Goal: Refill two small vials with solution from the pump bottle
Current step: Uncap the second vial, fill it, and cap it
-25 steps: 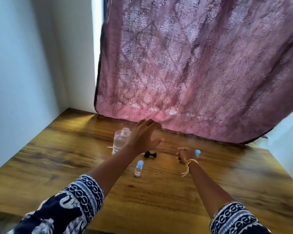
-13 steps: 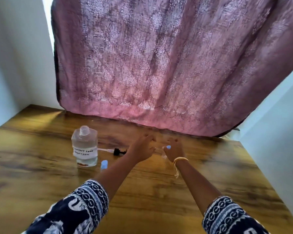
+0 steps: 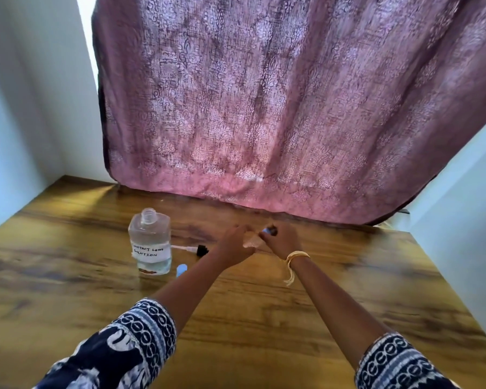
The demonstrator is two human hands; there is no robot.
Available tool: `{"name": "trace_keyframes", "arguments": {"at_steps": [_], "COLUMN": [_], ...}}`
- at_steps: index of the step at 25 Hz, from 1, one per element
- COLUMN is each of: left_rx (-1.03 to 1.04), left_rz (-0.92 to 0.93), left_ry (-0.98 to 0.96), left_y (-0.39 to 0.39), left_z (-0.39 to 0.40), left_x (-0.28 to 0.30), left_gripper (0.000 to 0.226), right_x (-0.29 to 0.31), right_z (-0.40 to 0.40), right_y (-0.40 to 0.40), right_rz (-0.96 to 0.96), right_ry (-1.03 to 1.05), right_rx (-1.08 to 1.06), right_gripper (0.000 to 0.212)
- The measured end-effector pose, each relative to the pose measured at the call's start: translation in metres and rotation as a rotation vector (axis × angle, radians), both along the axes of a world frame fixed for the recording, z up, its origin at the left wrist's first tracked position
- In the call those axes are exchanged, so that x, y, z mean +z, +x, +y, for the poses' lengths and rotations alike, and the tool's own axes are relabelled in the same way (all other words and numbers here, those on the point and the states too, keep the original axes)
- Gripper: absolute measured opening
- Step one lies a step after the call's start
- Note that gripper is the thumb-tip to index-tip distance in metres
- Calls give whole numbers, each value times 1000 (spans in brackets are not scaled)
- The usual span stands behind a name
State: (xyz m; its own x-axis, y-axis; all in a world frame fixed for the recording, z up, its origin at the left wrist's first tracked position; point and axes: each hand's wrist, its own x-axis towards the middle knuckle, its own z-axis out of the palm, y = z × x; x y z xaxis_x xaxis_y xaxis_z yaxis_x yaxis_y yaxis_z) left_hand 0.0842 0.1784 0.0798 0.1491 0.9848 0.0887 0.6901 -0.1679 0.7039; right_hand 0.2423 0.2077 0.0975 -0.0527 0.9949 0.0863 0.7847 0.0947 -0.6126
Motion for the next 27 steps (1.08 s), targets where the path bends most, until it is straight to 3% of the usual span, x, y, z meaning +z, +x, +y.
{"name": "trace_keyframes", "arguments": {"at_steps": [3, 8, 14, 17, 22, 27], "left_rx": [30, 107, 38, -17, -117, -190], "left_rz": [-37, -108, -140, -142, -176, -261], "left_ry": [42, 84, -13, -29, -77, -122], "left_y": [-16, -43, -69, -79, -92, -103], "left_z": [-7, -21, -39, -47, -58, -66], "left_x": [4, 23, 33, 42, 49, 45], "left_gripper": [49, 26, 10, 16, 6, 16], "right_x": [24, 46, 56, 61, 67, 76], "right_z": [-7, -22, -37, -46, -62, -76], "right_y": [-26, -58, -89, -98, -103, -101], "right_rz": [104, 123, 94, 107, 125, 231], "right_ry": [34, 93, 45, 34, 59, -92], "right_rx": [60, 97, 138, 173, 248, 368], "right_gripper": [32, 44, 29, 27, 30, 12]}}
